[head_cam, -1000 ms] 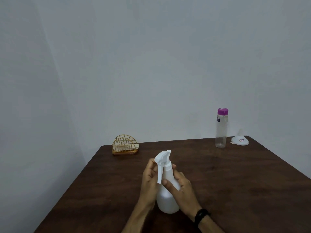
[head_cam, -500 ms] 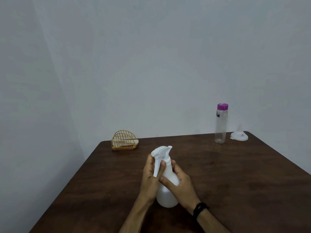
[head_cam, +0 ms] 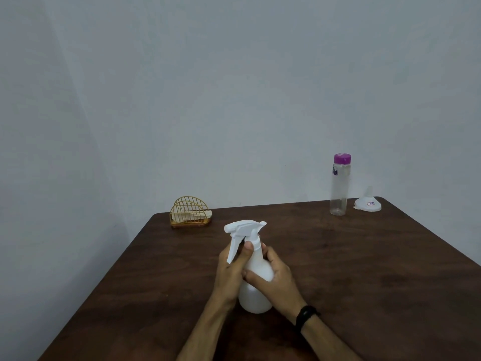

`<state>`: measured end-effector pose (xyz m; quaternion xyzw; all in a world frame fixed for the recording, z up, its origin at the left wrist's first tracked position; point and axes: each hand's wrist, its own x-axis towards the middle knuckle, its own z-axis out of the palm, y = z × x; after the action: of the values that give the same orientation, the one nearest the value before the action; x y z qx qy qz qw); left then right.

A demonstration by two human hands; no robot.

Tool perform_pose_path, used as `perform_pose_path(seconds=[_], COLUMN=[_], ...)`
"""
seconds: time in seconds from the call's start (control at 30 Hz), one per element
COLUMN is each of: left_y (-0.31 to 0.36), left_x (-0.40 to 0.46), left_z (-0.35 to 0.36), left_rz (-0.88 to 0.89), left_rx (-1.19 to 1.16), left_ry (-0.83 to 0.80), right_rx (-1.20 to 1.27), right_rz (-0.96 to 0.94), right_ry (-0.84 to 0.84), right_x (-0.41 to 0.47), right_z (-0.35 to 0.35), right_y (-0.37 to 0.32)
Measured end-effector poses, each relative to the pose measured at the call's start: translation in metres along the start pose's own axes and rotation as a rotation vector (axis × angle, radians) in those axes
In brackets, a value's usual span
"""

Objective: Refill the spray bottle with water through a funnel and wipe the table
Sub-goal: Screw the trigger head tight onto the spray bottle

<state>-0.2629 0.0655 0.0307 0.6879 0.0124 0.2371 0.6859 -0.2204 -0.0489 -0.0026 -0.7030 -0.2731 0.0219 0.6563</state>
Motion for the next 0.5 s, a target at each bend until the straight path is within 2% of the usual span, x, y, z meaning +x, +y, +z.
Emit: perform_pose_path(seconds=[0.17, 0.4, 0.5], left_y=[-0.0017, 0.0034, -0.0022], left_x=[-0.0017, -0.0013, -0.0012], left_z=[0.0046, 0.0064, 0.0055], left_rz=[0.028, -0.059, -0.036], left_rx=[0.011, -0.08, -0.077], left_ry=[0.061, 0.021, 0.043], right_rx=[0.002, 0.025, 0.165], right_rz=[-0.009, -0.008, -0.022], right_ry=[0.001, -0.031, -0.076], right_x=[0.0001, 0.0011, -0.0015], right_z=[0.0003, -0.0018, -0.007], right_y=[0.0013, 0.0038, 0.002])
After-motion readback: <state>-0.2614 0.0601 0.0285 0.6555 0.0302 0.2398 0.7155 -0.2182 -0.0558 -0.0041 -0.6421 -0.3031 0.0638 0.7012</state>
